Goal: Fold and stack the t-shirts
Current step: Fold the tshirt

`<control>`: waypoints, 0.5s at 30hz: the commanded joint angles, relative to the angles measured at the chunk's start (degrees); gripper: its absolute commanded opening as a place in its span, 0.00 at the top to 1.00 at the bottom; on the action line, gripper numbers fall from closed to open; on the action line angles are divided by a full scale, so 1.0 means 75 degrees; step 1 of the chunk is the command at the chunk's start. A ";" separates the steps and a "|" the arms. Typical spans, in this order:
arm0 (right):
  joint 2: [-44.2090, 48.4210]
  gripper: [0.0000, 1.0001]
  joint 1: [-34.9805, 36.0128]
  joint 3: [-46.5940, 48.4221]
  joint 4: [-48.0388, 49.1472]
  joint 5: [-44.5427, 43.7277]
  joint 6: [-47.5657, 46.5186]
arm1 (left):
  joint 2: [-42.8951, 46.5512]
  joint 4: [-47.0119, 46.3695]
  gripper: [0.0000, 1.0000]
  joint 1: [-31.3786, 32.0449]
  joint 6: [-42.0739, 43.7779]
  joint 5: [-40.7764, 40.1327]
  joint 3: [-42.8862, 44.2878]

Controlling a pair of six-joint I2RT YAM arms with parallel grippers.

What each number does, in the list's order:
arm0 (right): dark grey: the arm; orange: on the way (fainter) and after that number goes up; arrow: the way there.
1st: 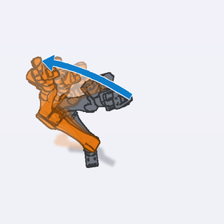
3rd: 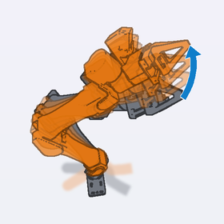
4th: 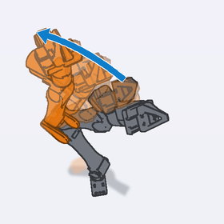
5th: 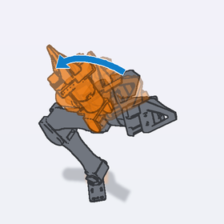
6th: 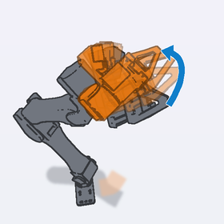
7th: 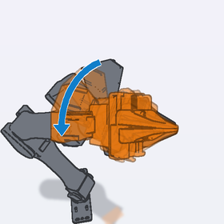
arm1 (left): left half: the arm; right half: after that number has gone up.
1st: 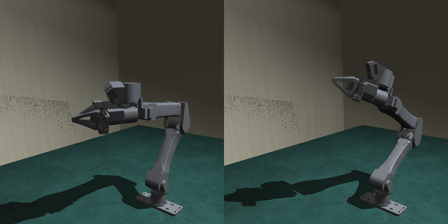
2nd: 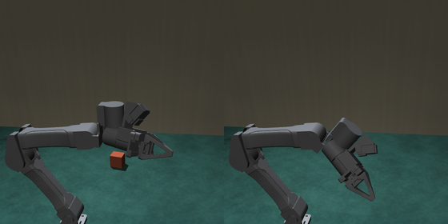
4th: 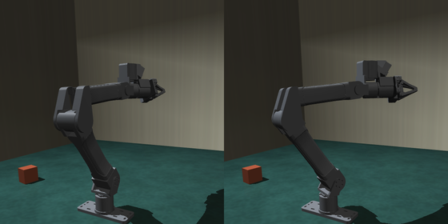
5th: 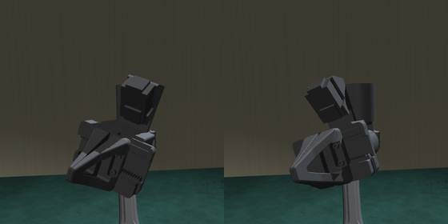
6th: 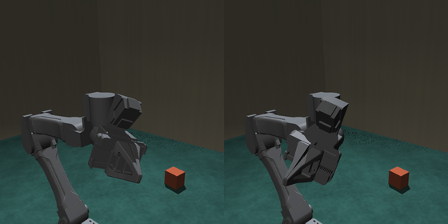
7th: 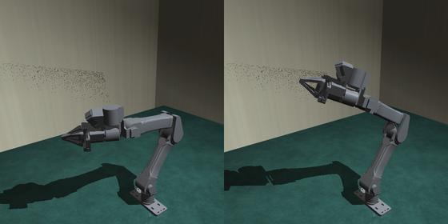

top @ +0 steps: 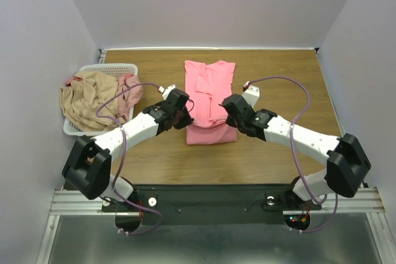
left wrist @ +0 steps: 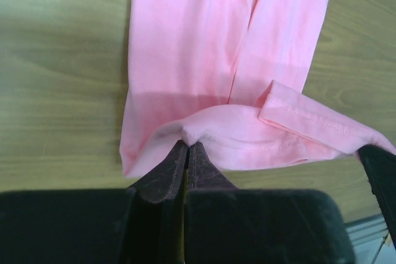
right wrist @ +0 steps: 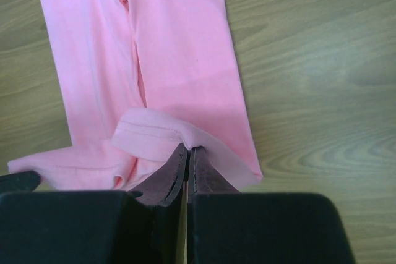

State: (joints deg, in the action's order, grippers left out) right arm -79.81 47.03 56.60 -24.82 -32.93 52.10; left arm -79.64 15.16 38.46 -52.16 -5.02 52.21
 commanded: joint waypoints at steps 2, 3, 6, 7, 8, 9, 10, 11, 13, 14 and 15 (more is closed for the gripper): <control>-0.0713 1.00 -0.0609 0.0867 0.0297 0.0217 -0.0864 | -0.0713 -0.0158 1.00 -0.0439 0.0779 -0.0023 0.1112; -0.0853 0.99 -0.0703 0.0960 0.0355 0.0288 -0.0934 | -0.0842 -0.0135 1.00 -0.0510 0.0802 -0.0011 0.1206; -0.1264 1.00 -0.1008 0.1242 0.0578 0.0581 -0.1261 | -0.1205 -0.0192 1.00 -0.0803 0.0896 0.0059 0.1464; -0.1474 1.00 -0.1136 0.1417 0.0648 0.0675 -0.1309 | -0.1253 -0.0205 1.00 -0.0908 0.0919 0.0059 0.1569; -0.1569 1.00 -0.1218 0.1500 0.0672 0.0733 -0.1356 | -0.1299 -0.0228 1.00 -0.0978 0.0943 0.0071 0.1640; -0.1674 1.00 -0.1266 0.1593 0.0696 0.0792 -0.1403 | -0.1381 -0.0251 1.00 -0.1026 0.1059 0.0129 0.1722; -0.1861 1.00 -0.1405 0.1664 0.0742 0.0862 -0.1473 | -0.1544 -0.0263 1.00 -0.1061 0.1118 0.0130 0.1932; -0.1955 1.00 -0.1465 0.1815 0.0766 0.0967 -0.1508 | -0.1639 -0.0275 1.00 -0.1108 0.1189 0.0141 0.2038; -0.2224 1.00 -0.1652 0.1945 0.0824 0.1143 -0.1590 | -0.1977 -0.0298 1.00 -0.1201 0.1353 0.0200 0.2354; -0.2226 1.00 -0.1699 0.2015 0.0848 0.1202 -0.1614 | -0.2107 -0.0275 1.00 -0.1225 0.1400 0.0258 0.2460; -0.2423 1.00 -0.1804 0.2155 0.0895 0.1261 -0.1684 | -0.2340 -0.0229 1.00 -0.1295 0.1470 0.0317 0.2658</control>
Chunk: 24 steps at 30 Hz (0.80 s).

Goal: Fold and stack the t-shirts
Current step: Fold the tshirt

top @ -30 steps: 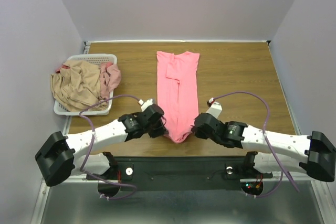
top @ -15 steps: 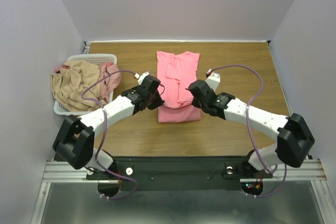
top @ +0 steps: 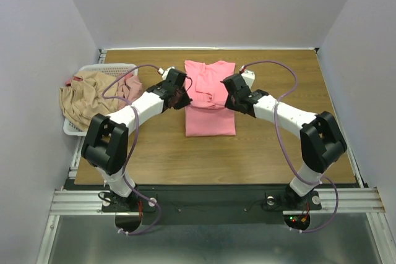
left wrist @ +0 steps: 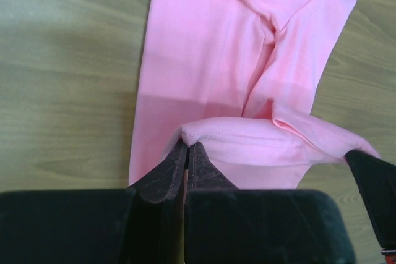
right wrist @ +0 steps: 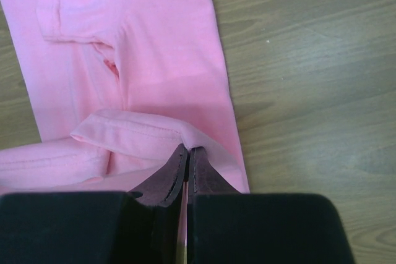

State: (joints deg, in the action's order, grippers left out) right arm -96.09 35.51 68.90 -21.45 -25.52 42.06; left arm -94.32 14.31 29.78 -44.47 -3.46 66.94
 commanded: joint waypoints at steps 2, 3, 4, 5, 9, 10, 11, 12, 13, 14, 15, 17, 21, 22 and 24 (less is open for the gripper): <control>-0.0545 1.00 -0.0339 0.0737 0.0470 0.0355 -0.0405 | -0.0583 -0.0114 1.00 -0.0220 0.0503 0.0157 0.0848; -0.0616 1.00 -0.0386 0.0820 0.0481 0.0379 -0.0440 | -0.0723 -0.0114 1.00 -0.0290 0.0526 0.0169 0.0918; -0.0733 1.00 -0.0468 0.0879 0.0481 0.0425 -0.0499 | -0.0805 -0.0126 1.00 -0.0326 0.0527 0.0169 0.0977; -0.0874 1.00 -0.0515 0.0937 0.0505 0.0461 -0.0511 | -0.0864 -0.0115 1.00 -0.0361 0.0585 0.0169 0.1128; -0.1214 1.00 -0.0726 0.1230 0.0528 0.0730 -0.0628 | -0.1228 -0.0056 1.00 -0.0513 0.0714 0.0204 0.1504; -0.1354 1.00 -0.0773 0.1312 0.0528 0.0742 -0.0663 | -0.1367 -0.0056 1.00 -0.0548 0.0761 0.0227 0.1574; -0.1425 1.00 -0.0808 0.1348 0.0528 0.0742 -0.0675 | -0.1438 -0.0044 1.00 -0.0549 0.0807 0.0228 0.1761; -0.1484 1.00 -0.0843 0.1383 0.0540 0.0754 -0.0675 | -0.1532 -0.0033 1.00 -0.0560 0.0878 0.0228 0.1867; -0.1531 1.00 -0.0890 0.1418 0.0540 0.0754 -0.0675 | -0.1753 0.0118 1.00 -0.0549 0.0925 0.0228 0.2007; -0.1647 0.99 -0.0902 0.1476 0.0528 0.0812 -0.0675 | -0.1883 0.0271 1.00 -0.0560 0.0960 0.0216 0.2334; -0.1695 0.99 -0.0937 0.1523 0.0540 0.0847 -0.0652 | -0.2105 0.0446 1.00 -0.0561 0.0972 0.0135 0.2464; -0.1858 1.00 -0.0972 0.1594 0.0540 0.0894 -0.0663 | -0.2247 0.0471 1.00 -0.0561 0.1007 0.0145 0.2664; -0.2035 1.00 -0.1054 0.1769 0.0528 0.0883 -0.0675 | -0.2528 0.0541 1.00 -0.0572 0.1089 0.0239 0.2911; -0.2047 1.00 -0.1089 0.1781 0.0540 0.0883 -0.0675 | -0.2552 0.0530 1.00 -0.0572 0.1101 0.0239 0.2934; -0.2093 0.99 -0.1113 0.1817 0.0540 0.0871 -0.0675 | -0.2611 0.0554 1.00 -0.0596 0.1101 0.0239 0.2993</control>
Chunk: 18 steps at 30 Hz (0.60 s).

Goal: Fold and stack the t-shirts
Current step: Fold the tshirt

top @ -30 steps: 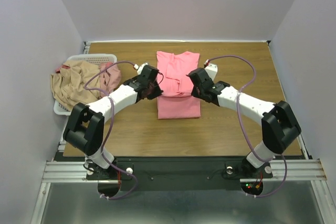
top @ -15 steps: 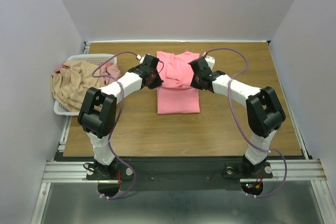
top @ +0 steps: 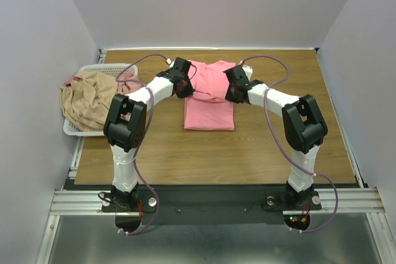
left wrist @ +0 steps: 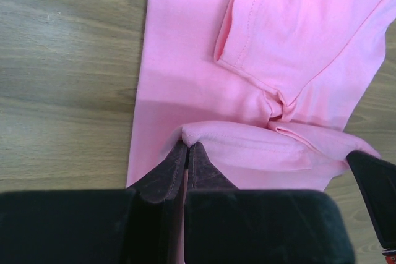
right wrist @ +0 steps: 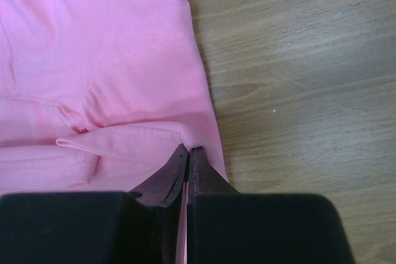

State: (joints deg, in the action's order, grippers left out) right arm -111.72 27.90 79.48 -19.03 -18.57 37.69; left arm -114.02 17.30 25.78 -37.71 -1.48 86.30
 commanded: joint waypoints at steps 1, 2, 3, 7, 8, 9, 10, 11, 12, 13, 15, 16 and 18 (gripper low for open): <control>-0.0045 0.99 -0.0111 0.0464 0.0217 -0.0056 -0.0127 | -0.0043 0.0166 1.00 -0.0074 0.0200 -0.0026 0.0423; -0.0068 0.99 -0.0122 0.0500 0.0217 -0.0044 -0.0150 | -0.0067 0.0178 1.00 -0.0074 0.0200 -0.0014 0.0492; -0.0115 0.99 -0.0134 0.0546 0.0217 -0.0044 -0.0185 | -0.0125 0.0236 1.00 -0.0086 0.0177 -0.0026 0.0516; -0.0209 0.98 -0.0169 0.0687 0.0217 -0.0067 -0.0279 | -0.0196 0.0330 1.00 -0.0144 0.0095 -0.0096 0.0552; -0.0221 0.98 -0.0169 0.0699 0.0217 -0.0044 -0.0303 | -0.0185 0.0353 1.00 -0.0179 0.0072 -0.0119 0.0482; -0.0221 0.98 -0.0181 0.0722 0.0217 0.0003 -0.0315 | -0.0150 0.0330 1.00 -0.0180 0.0002 -0.0131 0.0412; -0.0256 0.98 -0.0193 0.0734 0.0217 0.0049 -0.0315 | -0.0068 0.0237 1.00 -0.0191 -0.0010 -0.0131 0.0341; -0.0268 0.98 -0.0204 0.0734 0.0217 0.0073 -0.0338 | -0.0044 0.0225 1.00 -0.0191 -0.0022 -0.0131 0.0248; -0.0268 0.98 -0.0193 0.0758 0.0217 0.0155 -0.0338 | -0.0009 0.0225 1.00 -0.0203 -0.0034 -0.0131 0.0224; -0.0291 0.97 -0.0204 0.0758 0.0217 0.0213 -0.0338 | 0.0003 0.0248 1.00 -0.0203 -0.0034 -0.0131 0.0212; -0.0303 0.97 -0.0204 0.0746 0.0217 0.0366 -0.0338 | 0.0084 0.0202 1.00 -0.0203 -0.0034 -0.0120 0.0107; -0.0315 0.96 -0.0204 0.0746 0.0205 0.0401 -0.0327 | 0.0108 0.0190 1.00 -0.0203 -0.0034 -0.0120 0.0072; -0.0303 0.96 -0.0204 0.0746 0.0217 0.0390 -0.0315 | 0.0190 0.0201 1.00 -0.0203 -0.0046 -0.0120 0.0001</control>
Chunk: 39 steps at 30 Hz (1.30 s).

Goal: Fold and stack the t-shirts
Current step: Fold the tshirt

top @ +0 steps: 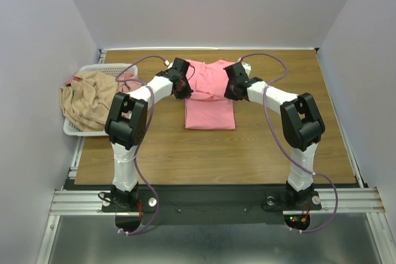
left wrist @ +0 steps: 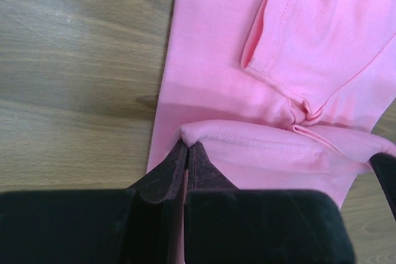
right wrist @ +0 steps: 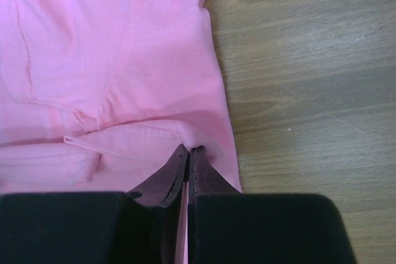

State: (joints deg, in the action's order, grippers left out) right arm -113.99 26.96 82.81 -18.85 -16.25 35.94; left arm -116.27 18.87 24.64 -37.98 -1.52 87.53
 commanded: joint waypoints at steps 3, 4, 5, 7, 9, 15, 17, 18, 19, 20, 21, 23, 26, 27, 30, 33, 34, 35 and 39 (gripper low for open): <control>-0.0012 0.94 -0.0068 0.0326 0.0193 0.0058 -0.0093 | 0.0584 -0.0079 1.00 -0.0063 -0.0057 -0.0149 -0.0326; -0.0012 0.93 -0.0079 0.0327 0.0193 0.0057 -0.0093 | 0.0584 -0.0079 1.00 -0.0063 -0.0069 -0.0172 -0.0338; -0.0012 0.92 -0.0079 0.0338 0.0193 0.0046 -0.0093 | 0.0550 -0.0056 1.00 -0.0063 -0.0069 -0.0196 -0.0303; -0.0012 0.85 -0.0079 0.0350 0.0182 0.0069 -0.0093 | 0.0445 0.0084 1.00 -0.0075 -0.0116 -0.0301 -0.0210; 0.0000 0.73 -0.0079 0.0350 0.0182 0.0104 -0.0140 | 0.0420 0.0143 0.90 -0.0075 -0.0163 -0.0360 -0.0151; 0.0304 0.29 -0.0079 0.0175 0.0182 0.0419 -0.0257 | 0.1040 0.0039 0.25 -0.0063 -0.0175 -0.0360 -0.0466; 0.0550 0.21 -0.0079 0.0069 0.0182 0.0537 -0.0222 | 0.1450 -0.0067 0.11 -0.0040 -0.0175 -0.0360 -0.0770; 0.0655 0.18 -0.0079 -0.0117 0.0182 0.0723 -0.0222 | 0.1602 -0.0090 0.09 -0.0017 -0.0186 -0.0348 -0.0923; 0.0749 0.07 -0.0079 -0.0223 0.0182 0.0818 -0.0211 | 0.1859 -0.0172 0.04 0.0007 -0.0210 -0.0325 -0.1086; 0.0866 0.06 -0.0079 -0.0375 0.0182 0.0912 -0.0199 | 0.2001 -0.0231 0.02 0.0030 -0.0210 -0.0278 -0.1471; 0.1076 0.01 -0.0079 -0.0620 0.0182 0.1087 -0.0210 | 0.2130 -0.0301 0.02 0.0089 -0.0256 -0.0127 -0.1707; 0.1357 0.00 -0.0079 -0.0914 0.0193 0.1275 -0.0234 | 0.2494 -0.0617 0.02 0.0171 -0.0350 0.0119 -0.2466; 0.1546 0.00 -0.0068 -0.1405 0.0193 0.1311 -0.0304 | 0.2856 -0.1061 0.02 0.0463 -0.0526 0.0399 -0.3358; 0.1570 0.00 -0.0067 -0.1501 0.0193 0.1253 -0.0339 | 0.2893 -0.1145 0.01 0.0522 -0.0573 0.0518 -0.3512; 0.1419 0.00 -0.0056 -0.1502 0.0193 0.1311 -0.0585 | 0.2870 -0.1332 0.02 0.0652 -0.0749 0.0519 -0.3947; 0.0986 0.00 0.0026 -0.1210 0.0170 0.1206 -0.0843 | 0.2764 -0.1426 0.12 0.0663 -0.0831 0.0589 -0.4251; 0.0892 0.00 0.0038 -0.1139 0.0181 0.1171 -0.0832 | 0.2753 -0.1450 0.16 0.0663 -0.0866 0.0589 -0.4299; 0.0682 0.00 0.0050 -0.0964 0.0193 0.1113 -0.0820 | 0.2741 -0.1473 0.22 0.0663 -0.0889 0.0589 -0.4392; 0.0165 0.00 0.0062 -0.0401 0.0193 0.0796 -0.0914 | 0.2671 -0.1509 0.42 0.0663 -0.0925 0.0519 -0.4533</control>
State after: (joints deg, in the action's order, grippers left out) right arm -110.61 26.79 75.09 -19.03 -8.12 30.79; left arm -95.90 9.63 29.85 -44.45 2.81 54.78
